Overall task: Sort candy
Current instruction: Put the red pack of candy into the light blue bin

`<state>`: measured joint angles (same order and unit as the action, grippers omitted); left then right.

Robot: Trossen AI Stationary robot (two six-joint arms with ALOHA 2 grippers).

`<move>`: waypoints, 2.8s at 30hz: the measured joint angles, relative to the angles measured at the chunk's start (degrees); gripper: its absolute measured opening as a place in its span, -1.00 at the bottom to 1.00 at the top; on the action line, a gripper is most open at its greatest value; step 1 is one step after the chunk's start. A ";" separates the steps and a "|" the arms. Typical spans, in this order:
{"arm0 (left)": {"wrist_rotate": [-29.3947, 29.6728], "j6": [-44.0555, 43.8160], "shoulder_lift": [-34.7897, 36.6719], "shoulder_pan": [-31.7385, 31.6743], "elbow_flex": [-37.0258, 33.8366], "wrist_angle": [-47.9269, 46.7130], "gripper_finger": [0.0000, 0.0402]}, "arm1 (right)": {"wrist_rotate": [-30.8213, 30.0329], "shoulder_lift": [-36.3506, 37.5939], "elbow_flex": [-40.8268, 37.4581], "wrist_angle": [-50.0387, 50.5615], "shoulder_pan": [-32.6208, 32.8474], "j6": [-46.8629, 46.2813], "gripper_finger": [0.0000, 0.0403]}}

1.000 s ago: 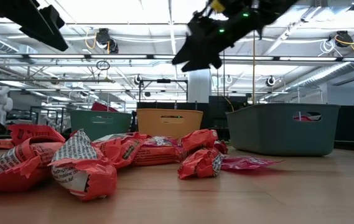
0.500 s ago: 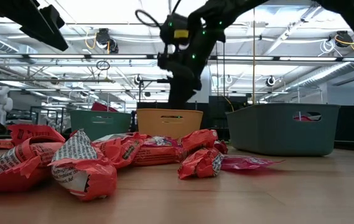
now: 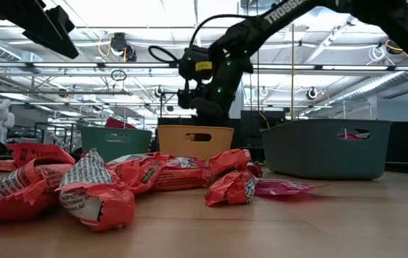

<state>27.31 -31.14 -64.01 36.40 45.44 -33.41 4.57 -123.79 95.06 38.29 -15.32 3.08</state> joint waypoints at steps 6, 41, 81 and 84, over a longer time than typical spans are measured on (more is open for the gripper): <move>-0.01 0.00 0.00 0.00 -0.01 -0.01 0.02 | 0.52 -1.45 0.01 0.87 0.14 -0.03 0.13; 0.00 -0.02 0.00 0.00 0.01 0.02 0.02 | -3.22 13.54 -0.01 -1.28 -0.05 1.06 -1.00; 0.00 -0.01 -0.02 0.00 0.01 0.11 0.02 | -3.26 -10.47 26.15 -19.55 0.99 0.64 -1.00; 0.00 -0.02 -0.02 0.00 0.01 0.11 0.02 | -3.25 -10.49 26.16 -18.79 0.99 0.64 -1.00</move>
<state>27.31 -31.16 -64.03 36.40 45.45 -33.30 1.31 -134.28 121.22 19.51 -14.33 3.73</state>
